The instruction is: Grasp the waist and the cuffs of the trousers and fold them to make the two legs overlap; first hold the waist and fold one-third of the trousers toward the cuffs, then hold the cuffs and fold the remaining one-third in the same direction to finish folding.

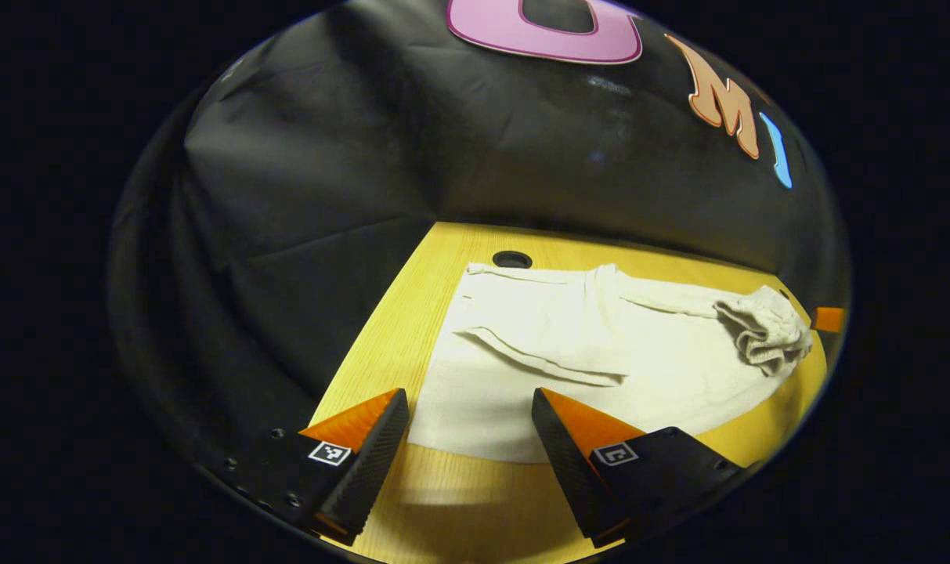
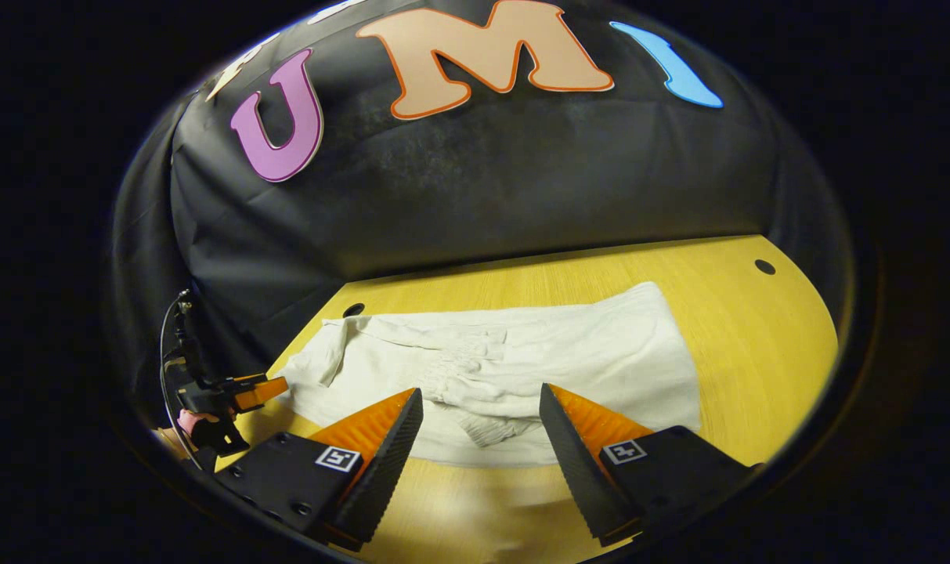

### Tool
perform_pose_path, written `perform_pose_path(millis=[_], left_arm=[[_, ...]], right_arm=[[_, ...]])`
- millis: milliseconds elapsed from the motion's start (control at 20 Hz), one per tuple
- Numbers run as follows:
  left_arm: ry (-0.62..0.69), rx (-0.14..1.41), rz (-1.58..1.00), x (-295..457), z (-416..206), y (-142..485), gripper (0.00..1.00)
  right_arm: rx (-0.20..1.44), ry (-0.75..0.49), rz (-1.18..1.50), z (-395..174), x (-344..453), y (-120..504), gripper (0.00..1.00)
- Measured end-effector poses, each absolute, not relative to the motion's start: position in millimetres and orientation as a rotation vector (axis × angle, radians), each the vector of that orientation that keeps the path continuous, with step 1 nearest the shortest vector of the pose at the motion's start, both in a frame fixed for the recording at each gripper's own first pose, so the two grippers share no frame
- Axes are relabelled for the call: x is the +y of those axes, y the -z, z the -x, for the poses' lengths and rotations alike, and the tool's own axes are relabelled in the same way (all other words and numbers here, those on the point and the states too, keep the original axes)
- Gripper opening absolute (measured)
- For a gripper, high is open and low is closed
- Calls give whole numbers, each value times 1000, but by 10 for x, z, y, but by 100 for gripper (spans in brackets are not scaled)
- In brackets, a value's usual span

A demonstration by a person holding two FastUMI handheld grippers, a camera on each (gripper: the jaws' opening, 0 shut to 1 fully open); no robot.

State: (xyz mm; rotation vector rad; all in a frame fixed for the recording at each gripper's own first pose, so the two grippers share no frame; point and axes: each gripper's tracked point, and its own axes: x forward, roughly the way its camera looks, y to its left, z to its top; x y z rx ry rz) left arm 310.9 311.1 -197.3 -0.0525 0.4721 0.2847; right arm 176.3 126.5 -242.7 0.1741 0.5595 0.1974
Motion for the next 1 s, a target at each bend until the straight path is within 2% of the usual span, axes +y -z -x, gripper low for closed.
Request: perform_pose_path(millis=[400, 500, 550, 600, 650, 700, 750, 850, 1000], left_arm=[[-253, 531, 6, 3150, -3097, 2078, 95], [-245, 537, 9, 3146, -3102, 2074, 89], [-233, 542, 11, 3119, -3127, 2072, 80], [-216, 548, 12, 3015, -3168, 2115, 75], [-199, 546, 15, 2975, -3181, 2109, 58], [-185, 535, 22, 2945, -3198, 2081, 51], [-177, 523, 40, 2915, -3229, 2084, 32], [-195, 495, 92, 2892, -3219, 2079, 5], [-229, 457, 152, 2901, -3242, 2057, 0]], right_arm=[[546, -129, -190, -1615, 1016, 2269, 97], [550, -115, -182, -1564, 964, 2248, 97], [548, -109, -179, -1542, 933, 2220, 97], [548, -103, -175, -1516, 901, 2199, 97], [548, -95, -172, -1488, 874, 2177, 97], [545, -87, -171, -1467, 848, 2150, 96], [539, -78, -172, -1444, 820, 2117, 97], [530, -51, -167, -1393, 741, 2059, 96], [510, 2, -166, -1294, 576, 1967, 96]])
